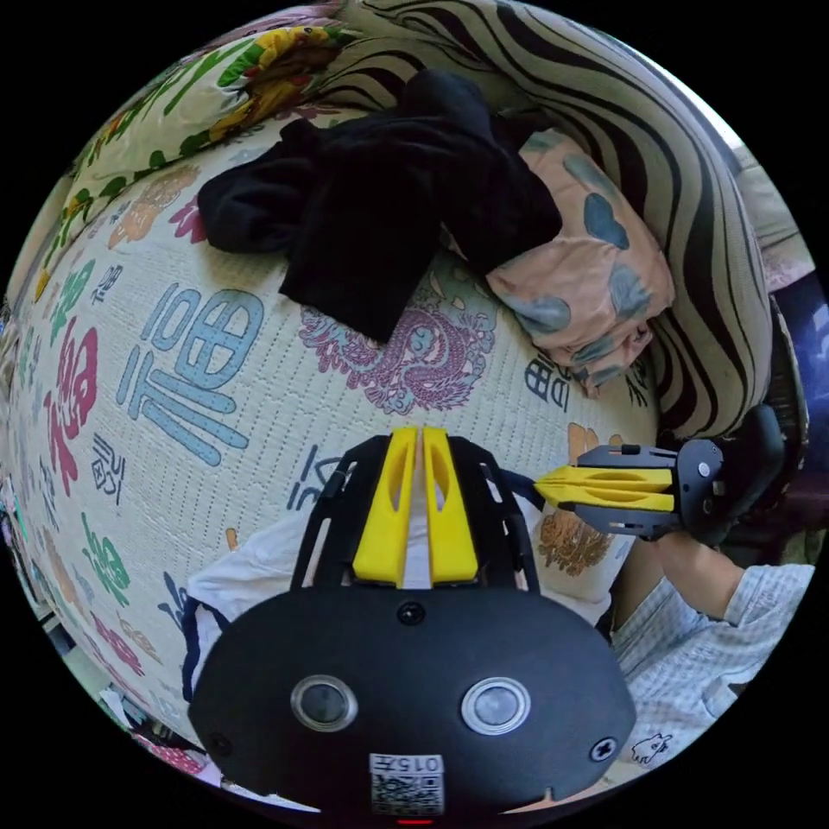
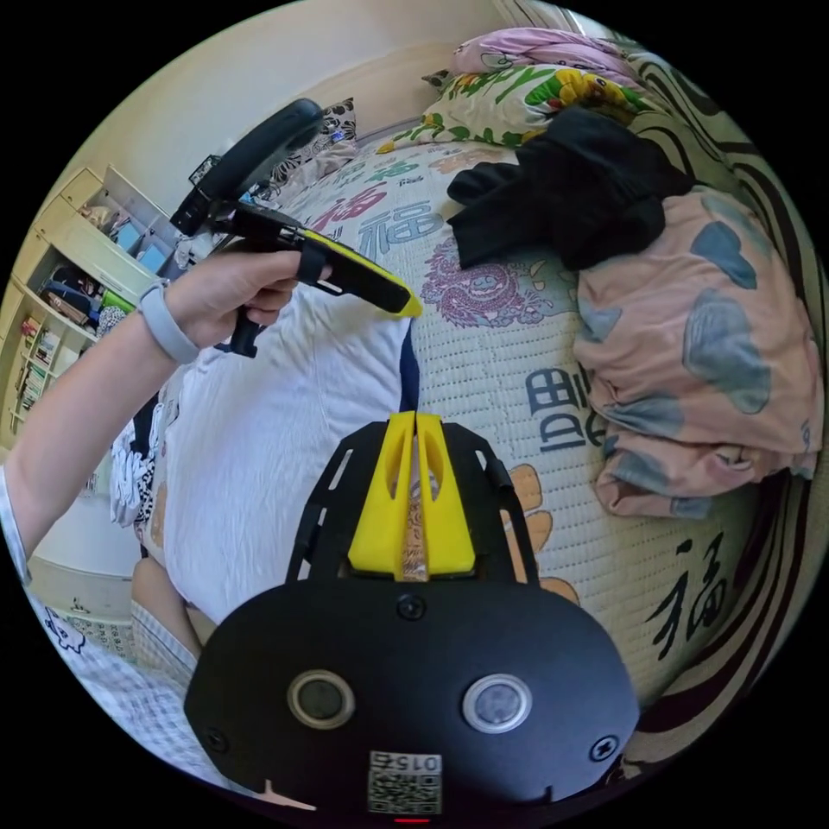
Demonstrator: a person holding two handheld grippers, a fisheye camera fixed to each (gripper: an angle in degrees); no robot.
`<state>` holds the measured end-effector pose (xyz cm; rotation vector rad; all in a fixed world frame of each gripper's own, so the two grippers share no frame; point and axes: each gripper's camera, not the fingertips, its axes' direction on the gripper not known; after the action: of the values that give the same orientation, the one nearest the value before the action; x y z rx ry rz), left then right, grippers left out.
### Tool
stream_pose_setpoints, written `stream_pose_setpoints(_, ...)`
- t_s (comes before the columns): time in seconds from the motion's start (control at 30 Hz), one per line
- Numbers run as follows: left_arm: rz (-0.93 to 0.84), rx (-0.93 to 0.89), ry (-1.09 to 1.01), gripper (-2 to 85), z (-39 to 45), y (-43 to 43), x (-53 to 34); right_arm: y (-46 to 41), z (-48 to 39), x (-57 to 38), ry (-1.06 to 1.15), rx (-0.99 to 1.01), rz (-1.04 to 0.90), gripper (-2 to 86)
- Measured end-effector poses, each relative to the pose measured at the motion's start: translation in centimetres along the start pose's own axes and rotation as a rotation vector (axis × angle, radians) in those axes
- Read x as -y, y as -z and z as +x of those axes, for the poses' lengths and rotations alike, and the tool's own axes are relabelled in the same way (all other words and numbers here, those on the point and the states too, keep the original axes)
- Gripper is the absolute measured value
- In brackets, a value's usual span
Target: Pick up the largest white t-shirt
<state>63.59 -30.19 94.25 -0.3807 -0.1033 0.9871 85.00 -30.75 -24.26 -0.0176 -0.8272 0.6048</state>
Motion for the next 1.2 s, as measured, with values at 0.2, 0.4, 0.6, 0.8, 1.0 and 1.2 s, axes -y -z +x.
stream_pose_setpoints(0.2,0.317,-0.108,0.021,0.3,-4.0,3.8,-3.2,1.2,-1.0,0.6,-0.004,-0.002,0.078,-0.5)
stream_pose_setpoints(0.4,0.606,-0.198,0.072,0.0,-9.8,6.9,-14.5,2.0,-7.6,1.2,0.209,-0.07,0.137,-0.4)
stream_pose_setpoints(0.6,0.649,-0.19,0.271,1.8,-14.4,4.7,-27.9,-2.9,-15.2,0.3,0.458,-0.049,-0.008,-0.3)
stream_pose_setpoints(0.8,0.652,-0.152,0.414,7.9,-15.7,4.2,-34.7,-6.4,-16.4,-1.1,0.453,-0.012,-0.141,0.7)
stream_pose_setpoints(1.0,0.512,0.052,0.218,8.5,-11.6,4.9,-30.1,-7.6,-14.7,2.0,0.293,-0.005,-0.09,5.7)
stream_pose_setpoints(1.2,0.479,0.068,0.188,1.1,-11.8,4.2,-30.7,-11.5,-16.2,2.6,0.31,-0.086,-0.183,0.4)
